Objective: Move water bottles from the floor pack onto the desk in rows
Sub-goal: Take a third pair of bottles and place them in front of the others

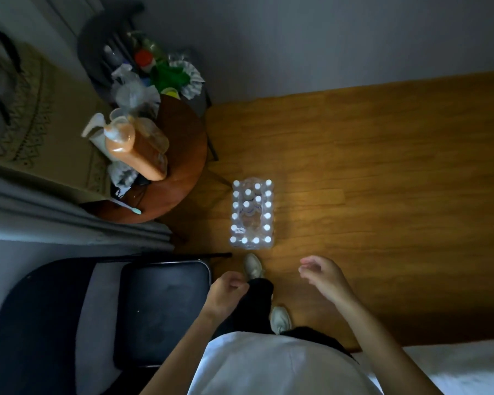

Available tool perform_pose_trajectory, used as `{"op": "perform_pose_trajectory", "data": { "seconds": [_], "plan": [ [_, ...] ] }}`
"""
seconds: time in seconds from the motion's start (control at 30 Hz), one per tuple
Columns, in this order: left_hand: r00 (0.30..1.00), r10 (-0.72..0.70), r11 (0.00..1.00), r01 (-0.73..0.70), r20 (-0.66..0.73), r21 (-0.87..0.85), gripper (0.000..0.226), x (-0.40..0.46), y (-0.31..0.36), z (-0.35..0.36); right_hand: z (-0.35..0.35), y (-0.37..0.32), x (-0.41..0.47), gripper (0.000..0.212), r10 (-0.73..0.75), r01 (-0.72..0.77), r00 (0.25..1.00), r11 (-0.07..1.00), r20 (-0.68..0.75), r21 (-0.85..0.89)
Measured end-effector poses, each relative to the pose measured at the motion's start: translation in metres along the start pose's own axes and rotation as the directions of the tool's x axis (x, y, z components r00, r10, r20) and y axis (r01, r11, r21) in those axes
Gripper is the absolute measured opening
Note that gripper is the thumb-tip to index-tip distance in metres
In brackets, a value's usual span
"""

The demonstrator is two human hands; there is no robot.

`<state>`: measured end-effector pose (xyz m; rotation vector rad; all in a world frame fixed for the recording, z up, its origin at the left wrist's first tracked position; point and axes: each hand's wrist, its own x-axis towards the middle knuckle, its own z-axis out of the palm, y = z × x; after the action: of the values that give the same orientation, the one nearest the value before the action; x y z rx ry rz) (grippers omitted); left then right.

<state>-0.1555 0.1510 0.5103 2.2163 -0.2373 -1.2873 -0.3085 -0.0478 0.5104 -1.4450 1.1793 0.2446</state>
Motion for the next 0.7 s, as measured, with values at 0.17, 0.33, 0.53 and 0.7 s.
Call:
{"op": "perform_pose_trajectory", "data": {
  "seconds": [0.17, 0.33, 0.53, 0.7],
  "plan": [
    [0.998, -0.05, 0.999, 0.05, -0.023, -0.006, 0.015, 0.068, 0.027, -0.017, 0.006, -0.024, 0.071, 0.021, 0.071, -0.066, 0.997, 0.992, -0.04, 0.111],
    [0.995, -0.097, 0.995, 0.096, 0.018, 0.009, 0.018, 0.139, 0.045, -0.02, 0.012, -0.043, 0.144, 0.018, 0.102, -0.1, 0.995, 0.986, -0.009, 0.132],
    [0.993, -0.11, 0.994, 0.111, -0.047, 0.016, 0.023, 0.238, 0.048, 0.002, 0.031, -0.035, 0.245, 0.017, 0.104, -0.106, 0.994, 0.99, 0.019, 0.097],
    [0.985, -0.145, 0.983, 0.154, -0.094, 0.098, 0.032, 0.327, 0.023, 0.035, 0.059, 0.0, 0.334, 0.015, 0.085, -0.08, 0.994, 0.994, 0.069, -0.071]
  ]
}}
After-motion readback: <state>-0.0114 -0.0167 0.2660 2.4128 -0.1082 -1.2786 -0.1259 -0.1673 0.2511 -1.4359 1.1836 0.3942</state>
